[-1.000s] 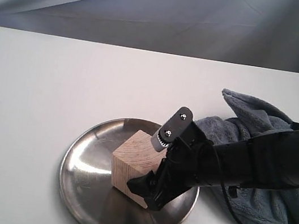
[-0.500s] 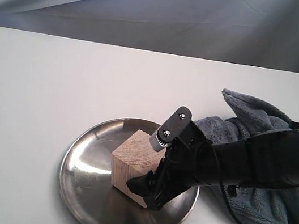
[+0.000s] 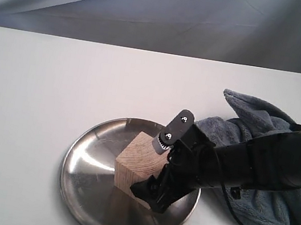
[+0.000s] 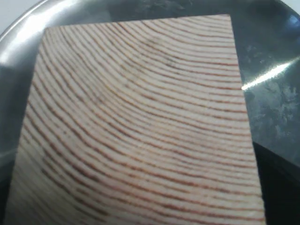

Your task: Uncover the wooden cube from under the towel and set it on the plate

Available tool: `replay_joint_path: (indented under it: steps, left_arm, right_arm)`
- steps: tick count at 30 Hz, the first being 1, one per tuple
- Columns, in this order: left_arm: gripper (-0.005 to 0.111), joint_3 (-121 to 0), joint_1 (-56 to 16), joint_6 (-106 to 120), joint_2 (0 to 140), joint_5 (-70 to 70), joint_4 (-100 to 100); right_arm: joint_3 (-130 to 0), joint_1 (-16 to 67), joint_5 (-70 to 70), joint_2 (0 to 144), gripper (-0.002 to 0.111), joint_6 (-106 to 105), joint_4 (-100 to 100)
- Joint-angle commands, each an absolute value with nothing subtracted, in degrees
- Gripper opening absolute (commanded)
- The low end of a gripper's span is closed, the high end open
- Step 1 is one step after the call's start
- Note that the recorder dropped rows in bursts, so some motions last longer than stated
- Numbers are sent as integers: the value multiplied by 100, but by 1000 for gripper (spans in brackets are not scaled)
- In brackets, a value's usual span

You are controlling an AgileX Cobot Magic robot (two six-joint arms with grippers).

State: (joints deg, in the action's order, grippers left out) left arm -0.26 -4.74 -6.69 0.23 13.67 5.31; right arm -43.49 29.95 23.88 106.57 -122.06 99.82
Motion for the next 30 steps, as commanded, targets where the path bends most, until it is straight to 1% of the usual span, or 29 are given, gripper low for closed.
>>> replay_joint_path:
  steps: [1,9,23,25,27,29,30]
  left_arm:
    - [0,0,-456,-686,0,1331,503]
    - [0,0,-456,-686,0,1331,503]
    - [0,0,-456,-700,0,1331,503]
    - [0,0,-456,-686,0,1331,503]
    - [0,0,-456,-686,0,1331,503]
    - [0,0,-456,-686,0,1331,503]
    - [0,0,-456,-686,0,1331,503]
  right_arm:
    - [-4344,2998,2307,10661,98,-12236,9995]
    - [-4344,3028,2307,10228,104,-12236,9995]
    - [-4344,3028,2306,9112,104,-12116,9995]
    - [-4344,3028,2306,9014,102,-12043,9995]
    - [-4401,3028,2241,8959,97,-11916,9995]
    - [-4549,3028,2135,8948,88,-11516,9995]
    - [-4646,3028,2048,8948,81,-11257,9995]
